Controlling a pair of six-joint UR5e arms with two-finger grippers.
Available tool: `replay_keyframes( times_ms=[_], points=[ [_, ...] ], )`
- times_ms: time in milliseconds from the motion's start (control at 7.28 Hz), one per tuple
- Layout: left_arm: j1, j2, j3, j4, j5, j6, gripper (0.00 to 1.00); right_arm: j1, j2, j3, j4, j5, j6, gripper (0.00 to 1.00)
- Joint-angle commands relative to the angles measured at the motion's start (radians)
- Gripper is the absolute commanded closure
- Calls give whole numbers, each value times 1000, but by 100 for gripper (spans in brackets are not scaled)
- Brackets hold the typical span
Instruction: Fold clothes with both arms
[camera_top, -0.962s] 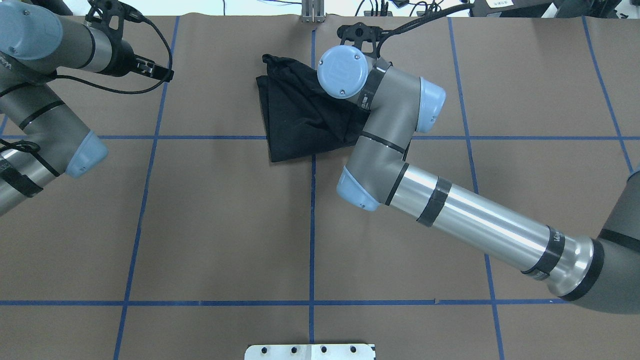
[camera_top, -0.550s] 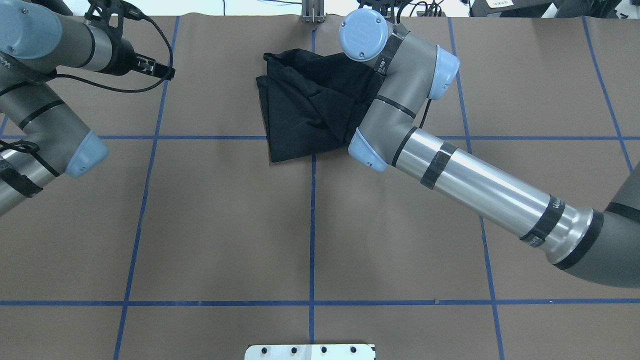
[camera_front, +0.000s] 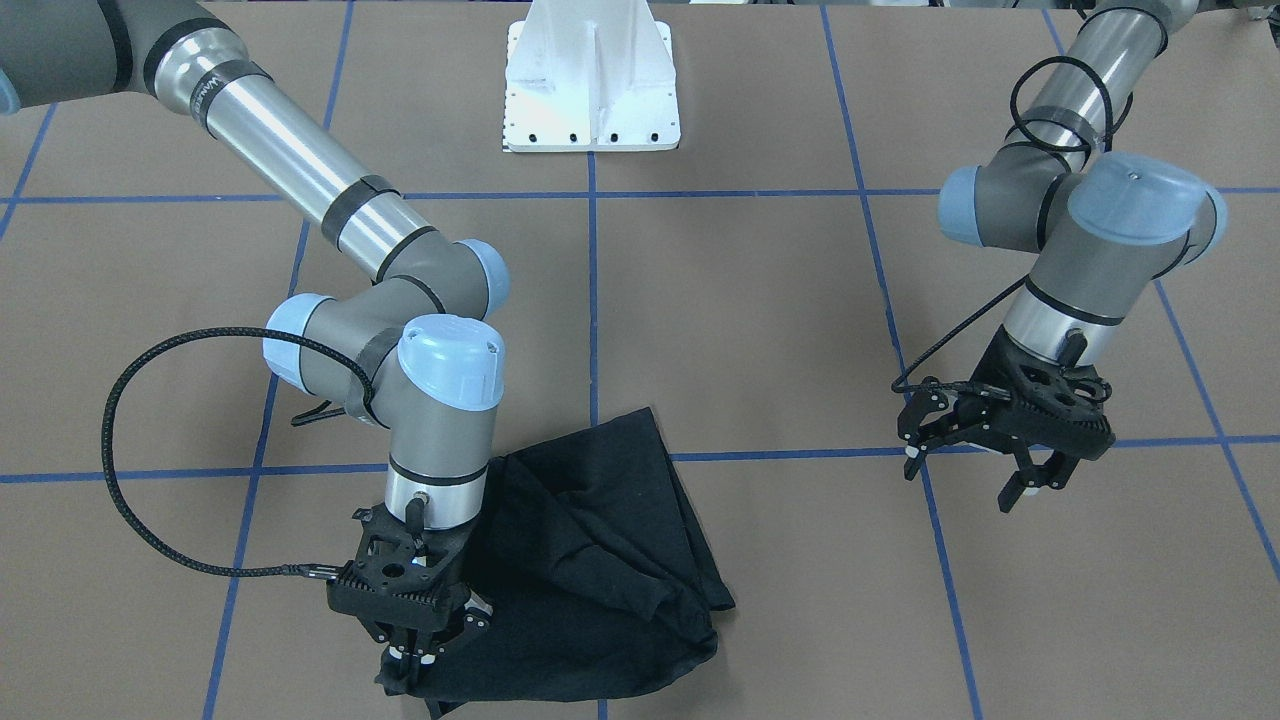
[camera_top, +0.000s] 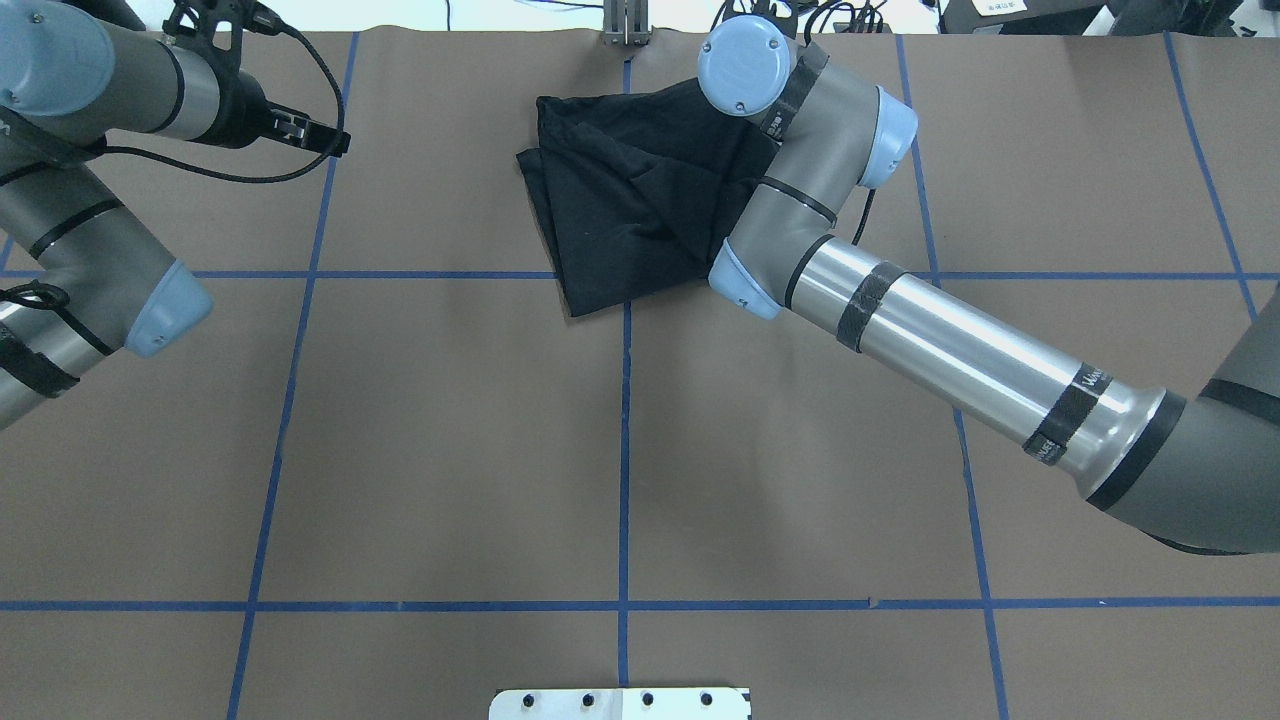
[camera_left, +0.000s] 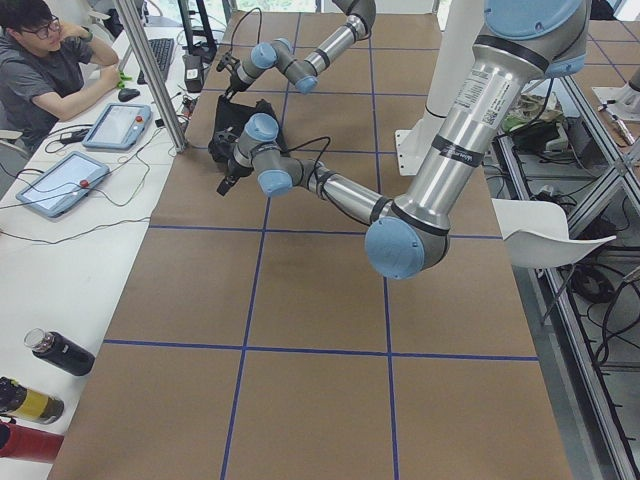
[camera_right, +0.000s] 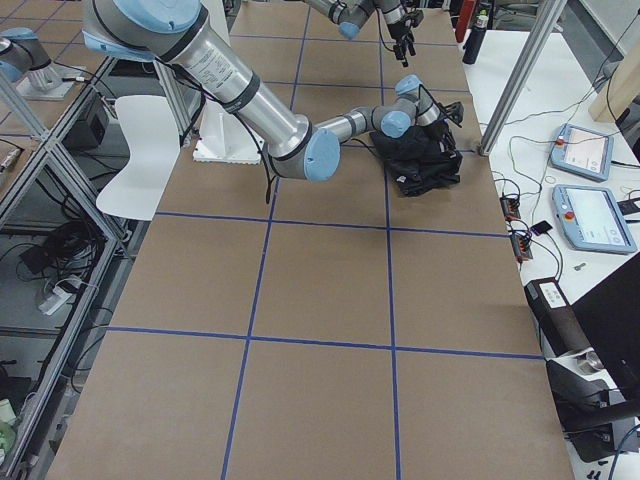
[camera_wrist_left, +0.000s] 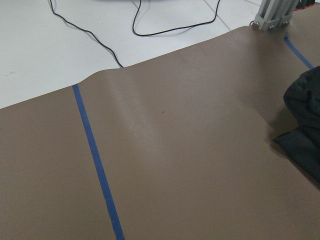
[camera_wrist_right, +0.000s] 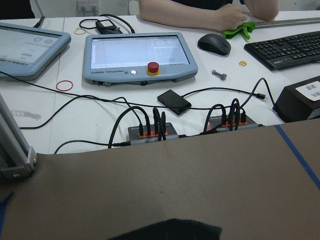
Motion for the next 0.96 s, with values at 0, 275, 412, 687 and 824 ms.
replay_keyframes(
  times_ms=[0,275,412,687,824],
  points=[
    [0,9,-10,3,1,0,0,10,17,7,16,56,-29,0],
    [1,10,-10,3,3,0,0,9,31,102,-101,178,-34,0],
    [0,15,-10,1,0,1,0,-50,31,181,-245,172,1,0],
    [0,18,-8,3,-3,3,0,-164,31,196,-352,36,45,13],
    [0,18,-8,3,-3,2,0,-184,29,198,-392,34,-15,17]
  ],
)
